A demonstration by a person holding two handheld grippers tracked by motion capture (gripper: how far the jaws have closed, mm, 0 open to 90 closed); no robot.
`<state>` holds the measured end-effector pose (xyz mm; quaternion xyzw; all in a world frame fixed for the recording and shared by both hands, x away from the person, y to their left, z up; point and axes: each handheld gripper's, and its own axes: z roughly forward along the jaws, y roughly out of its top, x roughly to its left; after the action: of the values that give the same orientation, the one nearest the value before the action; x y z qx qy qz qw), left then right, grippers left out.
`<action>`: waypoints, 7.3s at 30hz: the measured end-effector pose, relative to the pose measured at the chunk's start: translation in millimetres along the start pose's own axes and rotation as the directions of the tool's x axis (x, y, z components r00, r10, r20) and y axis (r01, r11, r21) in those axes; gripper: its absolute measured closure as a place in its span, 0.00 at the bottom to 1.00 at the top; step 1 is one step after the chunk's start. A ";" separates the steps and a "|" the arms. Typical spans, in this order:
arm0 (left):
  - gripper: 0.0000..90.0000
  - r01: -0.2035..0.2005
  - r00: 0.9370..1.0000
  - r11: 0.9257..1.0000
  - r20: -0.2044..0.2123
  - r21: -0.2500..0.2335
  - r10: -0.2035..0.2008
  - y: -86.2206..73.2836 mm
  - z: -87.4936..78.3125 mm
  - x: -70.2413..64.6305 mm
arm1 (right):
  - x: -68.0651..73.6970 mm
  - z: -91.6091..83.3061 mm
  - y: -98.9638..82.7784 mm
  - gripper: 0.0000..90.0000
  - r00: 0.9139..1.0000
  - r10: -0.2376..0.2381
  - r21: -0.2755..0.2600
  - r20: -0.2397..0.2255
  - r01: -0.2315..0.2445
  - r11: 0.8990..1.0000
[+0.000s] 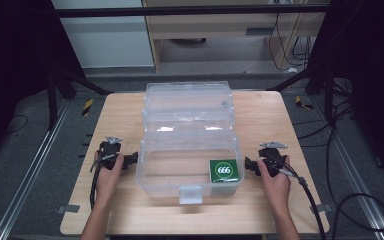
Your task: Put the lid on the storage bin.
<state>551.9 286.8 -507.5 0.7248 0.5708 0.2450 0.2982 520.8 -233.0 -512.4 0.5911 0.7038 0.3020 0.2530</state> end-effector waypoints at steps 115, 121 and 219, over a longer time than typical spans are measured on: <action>0.46 -0.754 0.504 0.648 0.540 -0.105 0.674 13.5 -131.7 -135.7 | 129.7 -83.9 207.4 0.72 0.389 -0.878 -0.082 -0.278 0.901 0.425; 0.57 -0.771 0.483 0.630 0.556 -0.096 0.676 14.4 -129.5 -135.4 | 134.3 -80.1 209.4 0.78 0.350 -0.892 -0.064 -0.287 0.922 0.382; 0.83 -0.749 0.544 0.658 0.491 -0.082 0.680 12.3 -119.1 -137.8 | 133.4 -142.7 142.1 0.95 0.267 -0.932 -0.266 -0.247 0.906 0.330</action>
<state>446.0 168.7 -417.2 0.9490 0.1472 0.1169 0.2532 492.5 -102.6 -310.9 -0.0004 0.9362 0.2260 0.2691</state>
